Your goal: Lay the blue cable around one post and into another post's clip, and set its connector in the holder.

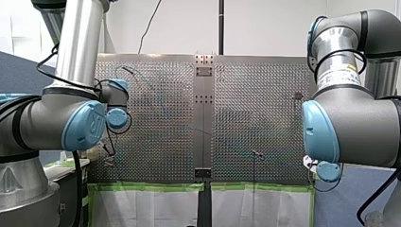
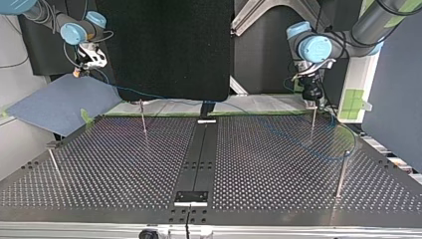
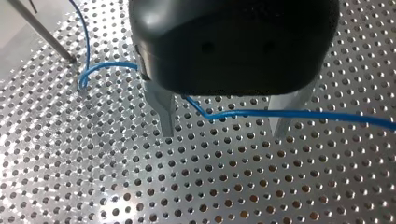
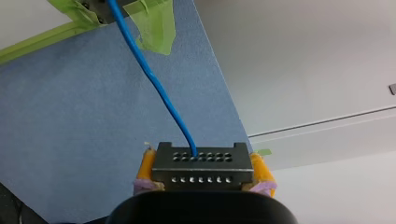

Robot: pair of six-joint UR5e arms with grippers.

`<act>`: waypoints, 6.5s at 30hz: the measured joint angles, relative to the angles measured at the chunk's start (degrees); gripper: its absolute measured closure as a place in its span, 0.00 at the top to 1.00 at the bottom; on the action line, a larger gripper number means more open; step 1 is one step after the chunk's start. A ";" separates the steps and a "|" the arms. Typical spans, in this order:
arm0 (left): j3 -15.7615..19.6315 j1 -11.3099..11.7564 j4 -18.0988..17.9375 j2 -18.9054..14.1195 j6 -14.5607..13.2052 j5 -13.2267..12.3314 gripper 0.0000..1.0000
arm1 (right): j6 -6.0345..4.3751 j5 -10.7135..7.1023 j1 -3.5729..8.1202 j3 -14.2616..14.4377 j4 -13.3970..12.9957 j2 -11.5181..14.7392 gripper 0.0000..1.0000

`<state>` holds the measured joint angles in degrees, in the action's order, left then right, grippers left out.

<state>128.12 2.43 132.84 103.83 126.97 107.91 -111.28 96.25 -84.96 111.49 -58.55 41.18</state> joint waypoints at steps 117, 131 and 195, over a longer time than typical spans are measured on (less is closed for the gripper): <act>11.27 7.89 3.99 -16.38 10.32 -12.15 1.00 | 0.26 -1.40 -2.52 -0.89 0.45 0.01 0.00; 10.40 6.90 8.32 -20.50 6.45 -12.02 1.00 | 0.28 -1.40 -2.56 -1.10 0.52 0.02 0.00; -21.32 1.39 40.28 -34.30 -24.27 -9.53 1.00 | 3.76 -4.65 -5.04 -2.83 0.25 0.10 0.00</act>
<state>106.80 3.81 173.13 69.53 102.69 98.38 -107.52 91.59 -90.01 108.67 -58.30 41.28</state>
